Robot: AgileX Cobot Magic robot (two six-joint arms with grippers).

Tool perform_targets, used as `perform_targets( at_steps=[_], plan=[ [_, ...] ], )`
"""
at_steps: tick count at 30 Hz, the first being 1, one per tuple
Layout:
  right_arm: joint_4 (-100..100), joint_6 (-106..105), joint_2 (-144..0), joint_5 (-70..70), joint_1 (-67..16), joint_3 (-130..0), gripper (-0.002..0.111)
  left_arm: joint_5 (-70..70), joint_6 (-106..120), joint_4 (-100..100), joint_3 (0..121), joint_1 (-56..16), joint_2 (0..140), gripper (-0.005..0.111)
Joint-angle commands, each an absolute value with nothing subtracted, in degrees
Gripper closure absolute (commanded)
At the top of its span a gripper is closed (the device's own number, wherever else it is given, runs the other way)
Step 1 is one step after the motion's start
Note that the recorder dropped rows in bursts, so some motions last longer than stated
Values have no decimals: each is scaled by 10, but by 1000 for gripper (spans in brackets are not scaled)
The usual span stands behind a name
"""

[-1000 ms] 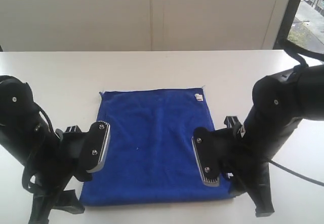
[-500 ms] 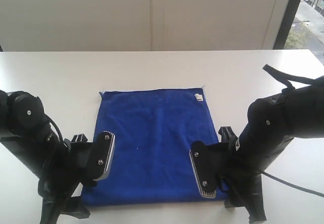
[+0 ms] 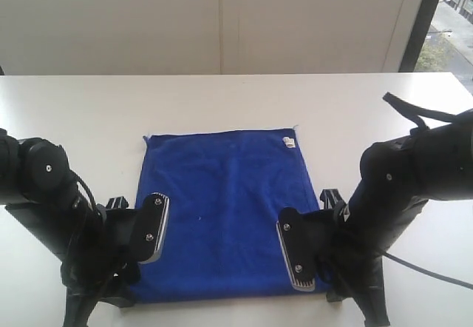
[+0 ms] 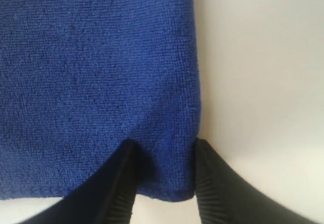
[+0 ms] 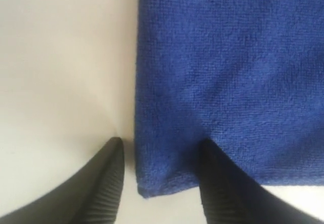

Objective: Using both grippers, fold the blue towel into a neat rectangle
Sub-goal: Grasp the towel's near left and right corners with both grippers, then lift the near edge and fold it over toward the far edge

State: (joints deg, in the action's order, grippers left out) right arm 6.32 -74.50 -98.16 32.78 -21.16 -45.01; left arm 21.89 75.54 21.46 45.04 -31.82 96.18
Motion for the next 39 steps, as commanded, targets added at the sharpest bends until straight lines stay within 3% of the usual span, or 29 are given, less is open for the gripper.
perform_targets(
  at_steps=[1, 6, 8, 10, 12, 16, 26, 39],
  plan=[
    [59, -749, -996, 327, -213, -444, 71, 249, 755, 218, 446, -322, 966, 65],
    [59, -748, -995, 332, -213, -444, 80, 256, 752, 218, 446, -322, 966, 65],
    [59, -743, -989, 333, -213, -445, 92, 270, 752, 218, 446, -322, 966, 67],
    [59, -742, -979, 333, -213, -445, 102, 274, 752, 218, 446, -322, 966, 73],
    [59, -734, -969, 333, -213, -445, 108, 283, 752, 218, 446, -322, 966, 86],
    [57, -727, -965, 346, -213, -445, 108, 305, 752, 218, 446, -322, 964, 107],
    [56, -716, -957, 395, -213, -445, 108, 347, 732, 201, 446, -322, 899, 107],
    [58, -687, -841, 415, -213, -446, 108, 400, 717, 188, 446, -322, 856, 107]
  ],
)
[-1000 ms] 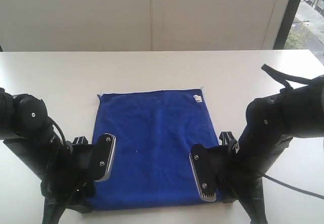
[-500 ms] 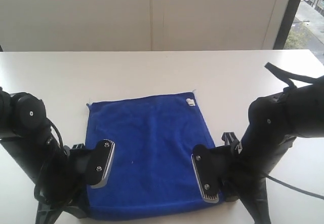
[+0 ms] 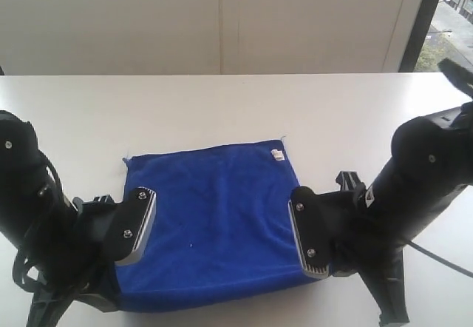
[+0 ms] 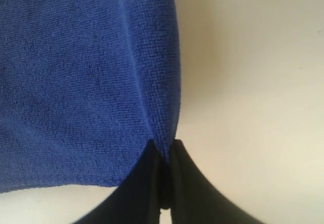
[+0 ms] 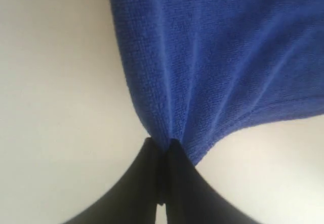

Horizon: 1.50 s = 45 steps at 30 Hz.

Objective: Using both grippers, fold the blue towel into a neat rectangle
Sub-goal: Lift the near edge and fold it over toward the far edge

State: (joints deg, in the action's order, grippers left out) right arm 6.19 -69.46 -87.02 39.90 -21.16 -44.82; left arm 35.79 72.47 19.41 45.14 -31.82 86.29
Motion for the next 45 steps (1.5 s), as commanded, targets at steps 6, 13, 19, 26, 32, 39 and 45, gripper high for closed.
perform_targets(
  at_steps=[6, 13, 19, 26, 32, 39, 45],
  plan=[
    [58, -677, -815, 437, -213, -446, 108, 449, 707, 186, 446, -322, 847, 107],
    [55, -677, -811, 401, -213, -452, 108, 401, 674, 140, 447, -322, 831, 107],
    [51, -672, -813, 307, -213, -454, 108, 330, 625, 96, 447, -322, 826, 107],
    [0, -625, -841, 220, -213, -454, 108, 225, 625, 83, 447, -322, 826, 107],
    [-34, -595, -880, 155, -211, -455, 108, 123, 625, 83, 447, -315, 827, 107],
    [-34, -583, -921, 110, -210, -482, 108, 85, 625, 83, 447, -268, 842, 107],
    [-34, -565, -957, 103, -210, -519, 108, 25, 629, 83, 447, -264, 876, 107]
  ],
)
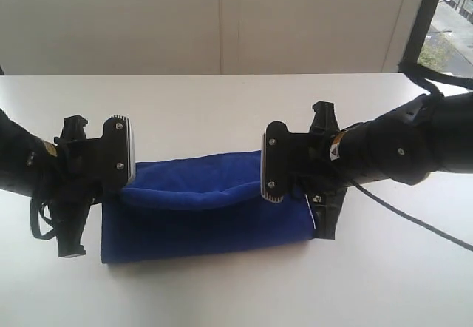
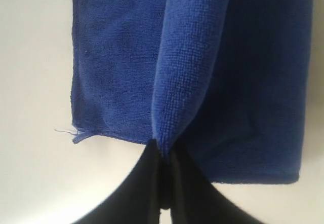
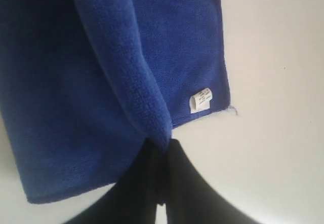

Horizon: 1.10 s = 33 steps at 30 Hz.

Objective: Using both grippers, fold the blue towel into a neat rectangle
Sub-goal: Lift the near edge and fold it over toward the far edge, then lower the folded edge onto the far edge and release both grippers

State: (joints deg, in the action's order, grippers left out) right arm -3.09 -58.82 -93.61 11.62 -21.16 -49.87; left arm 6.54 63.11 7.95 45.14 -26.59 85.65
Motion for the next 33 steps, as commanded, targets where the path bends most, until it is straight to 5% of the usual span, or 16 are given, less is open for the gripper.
perform_targets(
  at_steps=[1, 20, 33],
  plan=[
    [-34, -561, -963, 100, -210, -523, 108, 10, 629, 83, 447, -264, 885, 107],
    [-34, -563, -1083, 52, -165, -621, 108, -225, 629, 83, 452, -233, 1010, 107],
    [-34, -563, -1136, 33, -160, -647, 108, -218, 629, 85, 527, -233, 1073, 107]
  ],
)
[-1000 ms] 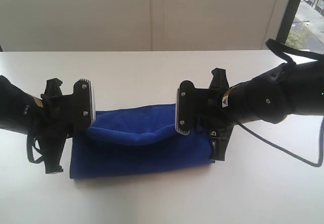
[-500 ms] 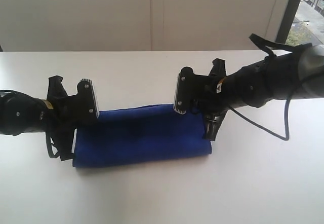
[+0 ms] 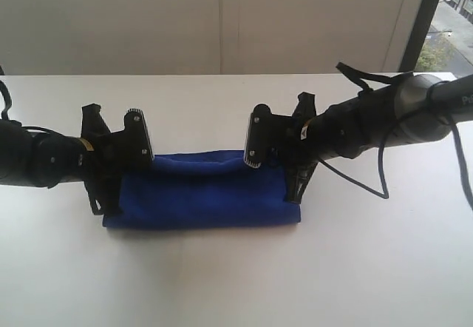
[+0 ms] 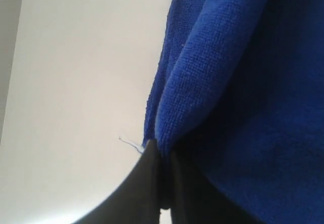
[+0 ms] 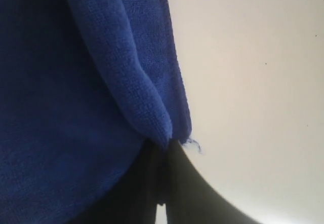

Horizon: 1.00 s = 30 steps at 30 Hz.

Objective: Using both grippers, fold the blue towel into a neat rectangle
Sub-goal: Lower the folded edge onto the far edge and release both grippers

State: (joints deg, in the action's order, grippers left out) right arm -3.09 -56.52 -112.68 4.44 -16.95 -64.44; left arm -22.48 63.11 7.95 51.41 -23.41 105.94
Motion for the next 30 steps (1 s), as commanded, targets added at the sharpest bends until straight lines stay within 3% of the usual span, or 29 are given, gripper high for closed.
perform_targets(
  at_steps=[1, 30],
  plan=[
    [-34, -561, -1140, 33, -156, -647, 108, -214, 629, 85, 528, -233, 1076, 107],
    [-33, -551, -1147, -4, -141, -656, 108, -261, 629, 85, 534, -233, 1079, 107]
  ],
)
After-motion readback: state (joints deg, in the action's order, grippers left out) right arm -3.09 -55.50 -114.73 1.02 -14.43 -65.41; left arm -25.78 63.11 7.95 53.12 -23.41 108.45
